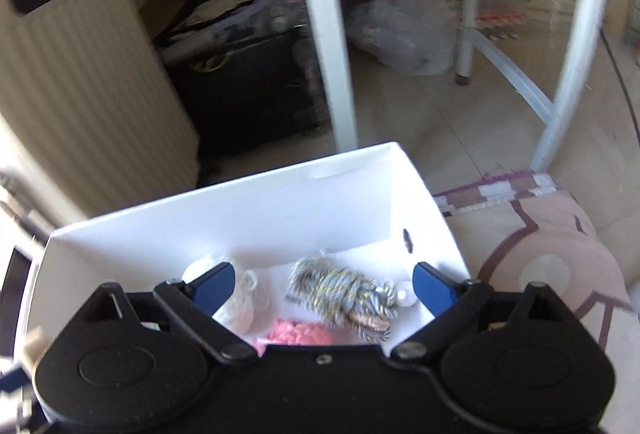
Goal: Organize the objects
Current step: 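Lower the rope into the box and open the right tool while the left tool lowers the block, then open the left tool to release the wooden block into the box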
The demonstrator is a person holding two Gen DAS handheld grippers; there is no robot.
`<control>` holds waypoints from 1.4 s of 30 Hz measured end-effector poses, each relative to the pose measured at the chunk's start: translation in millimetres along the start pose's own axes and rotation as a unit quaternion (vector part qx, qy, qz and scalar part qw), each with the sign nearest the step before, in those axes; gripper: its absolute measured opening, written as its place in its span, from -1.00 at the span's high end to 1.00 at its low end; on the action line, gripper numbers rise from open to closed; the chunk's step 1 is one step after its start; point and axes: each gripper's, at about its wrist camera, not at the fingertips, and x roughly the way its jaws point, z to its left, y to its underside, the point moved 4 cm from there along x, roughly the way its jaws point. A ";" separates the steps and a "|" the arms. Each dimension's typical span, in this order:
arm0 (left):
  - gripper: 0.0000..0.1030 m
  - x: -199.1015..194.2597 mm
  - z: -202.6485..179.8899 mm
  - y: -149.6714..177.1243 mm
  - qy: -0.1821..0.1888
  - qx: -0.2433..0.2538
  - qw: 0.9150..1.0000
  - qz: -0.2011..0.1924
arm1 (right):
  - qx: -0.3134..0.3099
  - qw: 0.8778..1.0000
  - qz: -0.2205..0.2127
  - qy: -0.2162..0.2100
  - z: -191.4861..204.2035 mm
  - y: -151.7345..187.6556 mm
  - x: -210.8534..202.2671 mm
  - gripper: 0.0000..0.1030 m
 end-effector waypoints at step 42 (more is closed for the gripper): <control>-0.22 26.0 -13.7 -10.9 -0.089 0.059 0.993 0.055 | -0.073 0.995 0.004 -0.067 -11.8 15.0 -53.4 -0.72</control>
